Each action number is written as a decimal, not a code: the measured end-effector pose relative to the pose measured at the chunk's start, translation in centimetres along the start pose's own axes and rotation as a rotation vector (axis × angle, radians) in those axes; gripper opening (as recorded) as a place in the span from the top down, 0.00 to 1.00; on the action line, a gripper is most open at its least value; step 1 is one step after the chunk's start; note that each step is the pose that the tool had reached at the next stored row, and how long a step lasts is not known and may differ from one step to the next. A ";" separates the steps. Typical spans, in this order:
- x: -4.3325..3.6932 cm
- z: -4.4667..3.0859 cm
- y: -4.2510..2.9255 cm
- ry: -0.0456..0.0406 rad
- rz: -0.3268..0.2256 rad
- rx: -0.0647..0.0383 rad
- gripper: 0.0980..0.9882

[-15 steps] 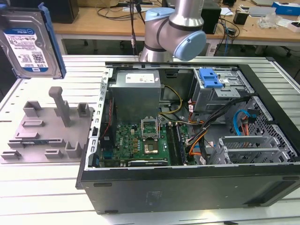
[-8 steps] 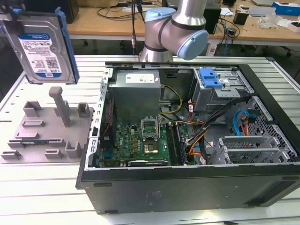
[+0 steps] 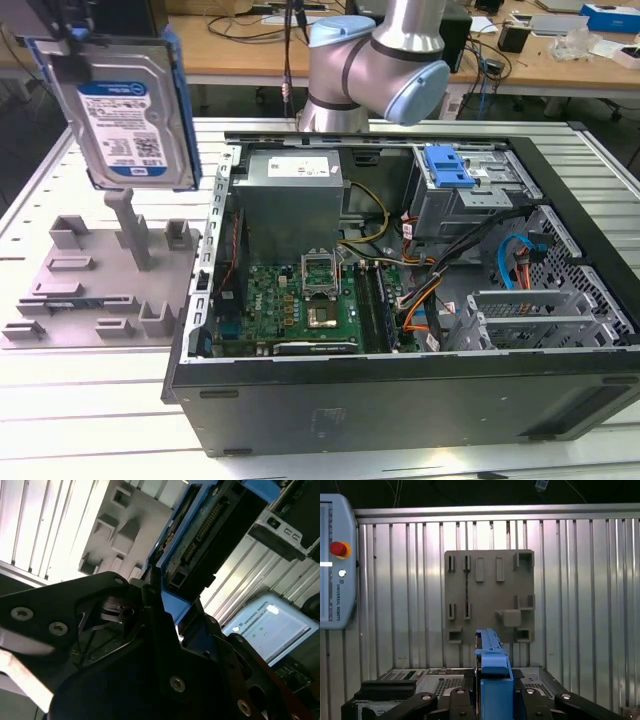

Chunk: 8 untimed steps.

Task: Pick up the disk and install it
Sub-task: 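Pick up the disk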

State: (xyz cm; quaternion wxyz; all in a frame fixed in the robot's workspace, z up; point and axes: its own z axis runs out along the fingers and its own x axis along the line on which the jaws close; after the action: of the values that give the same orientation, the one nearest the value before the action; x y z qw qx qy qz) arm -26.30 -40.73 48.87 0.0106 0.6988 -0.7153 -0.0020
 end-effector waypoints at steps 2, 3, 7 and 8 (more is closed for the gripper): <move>0.38 -0.01 -1.05 0.0000 0.000 -0.001 0.70; 0.61 -0.02 -1.70 0.0001 0.000 -0.002 0.70; 1.49 -0.05 -4.26 0.0001 0.000 -0.006 0.70; 1.73 -0.06 -4.96 0.0001 0.000 -0.007 0.70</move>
State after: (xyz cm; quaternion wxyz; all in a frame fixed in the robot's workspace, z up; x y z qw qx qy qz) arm -21.37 -42.57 48.87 0.0131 0.6987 -0.7153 -0.0044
